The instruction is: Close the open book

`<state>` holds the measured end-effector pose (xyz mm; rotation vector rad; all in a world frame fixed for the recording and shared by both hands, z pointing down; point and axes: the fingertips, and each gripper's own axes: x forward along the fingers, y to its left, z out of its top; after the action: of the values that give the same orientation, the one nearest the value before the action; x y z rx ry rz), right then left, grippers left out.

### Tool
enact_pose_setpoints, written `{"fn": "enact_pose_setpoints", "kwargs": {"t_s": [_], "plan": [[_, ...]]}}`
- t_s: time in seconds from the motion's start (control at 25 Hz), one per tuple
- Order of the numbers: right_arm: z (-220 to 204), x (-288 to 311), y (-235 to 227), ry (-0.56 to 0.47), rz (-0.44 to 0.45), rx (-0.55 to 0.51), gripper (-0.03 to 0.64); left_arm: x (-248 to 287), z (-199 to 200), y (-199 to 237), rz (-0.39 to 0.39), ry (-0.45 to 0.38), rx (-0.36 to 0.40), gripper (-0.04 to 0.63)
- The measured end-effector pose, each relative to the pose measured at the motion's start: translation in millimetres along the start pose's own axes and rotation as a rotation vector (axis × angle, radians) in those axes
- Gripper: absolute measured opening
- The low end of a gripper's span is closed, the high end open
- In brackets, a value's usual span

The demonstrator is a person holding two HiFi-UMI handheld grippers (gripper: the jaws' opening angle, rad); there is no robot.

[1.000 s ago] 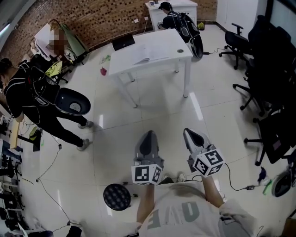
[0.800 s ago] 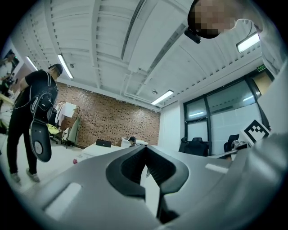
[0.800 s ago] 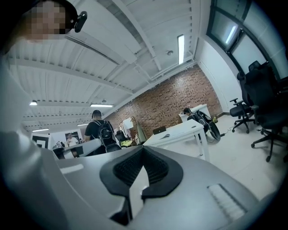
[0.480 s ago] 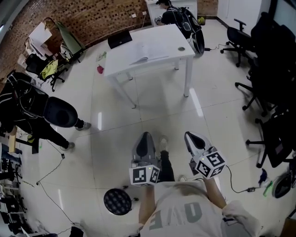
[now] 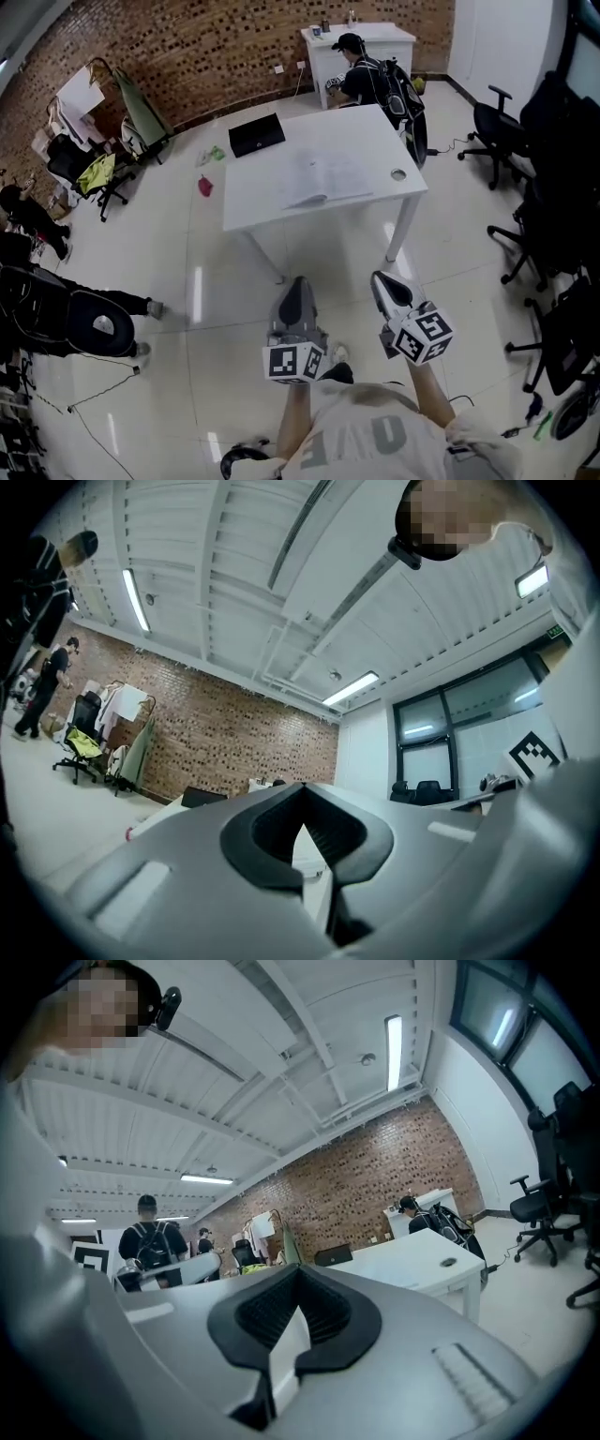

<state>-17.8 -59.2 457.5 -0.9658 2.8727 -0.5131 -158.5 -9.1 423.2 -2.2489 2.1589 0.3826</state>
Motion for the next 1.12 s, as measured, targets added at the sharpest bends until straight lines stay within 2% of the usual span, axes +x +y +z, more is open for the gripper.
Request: {"fn": "enact_pose_setpoints", "kwargs": {"t_s": [0.2, 0.4, 0.6, 0.76, 0.96, 1.04, 1.12], "plan": [[23, 84, -25, -0.016, -0.028, 0.028, 0.003, 82, 6, 39, -0.046, 0.033, 0.034, 0.011], [23, 133, -67, 0.012, -0.059, 0.035, 0.003, 138, -13, 62, -0.062, 0.054, -0.039, 0.011], [35, 193, -116, 0.016, -0.04, 0.049, 0.003, 211, -30, 87, -0.014, 0.042, -0.027, 0.011], [48, 227, -149, 0.044, -0.003, 0.033, 0.003, 272, -31, 87, -0.037, 0.002, -0.104, 0.011], [58, 265, -174, 0.056, 0.041, 0.012, 0.003, 313, -27, 91, 0.007, -0.011, -0.036, 0.011], [62, 275, -178, 0.058, 0.051, 0.014, 0.003, 321, -29, 92, -0.01, -0.011, -0.061, 0.011], [66, 286, -184, 0.056, 0.053, 0.027, 0.003, 329, -28, 95, -0.04, -0.037, -0.126, 0.011]]}}
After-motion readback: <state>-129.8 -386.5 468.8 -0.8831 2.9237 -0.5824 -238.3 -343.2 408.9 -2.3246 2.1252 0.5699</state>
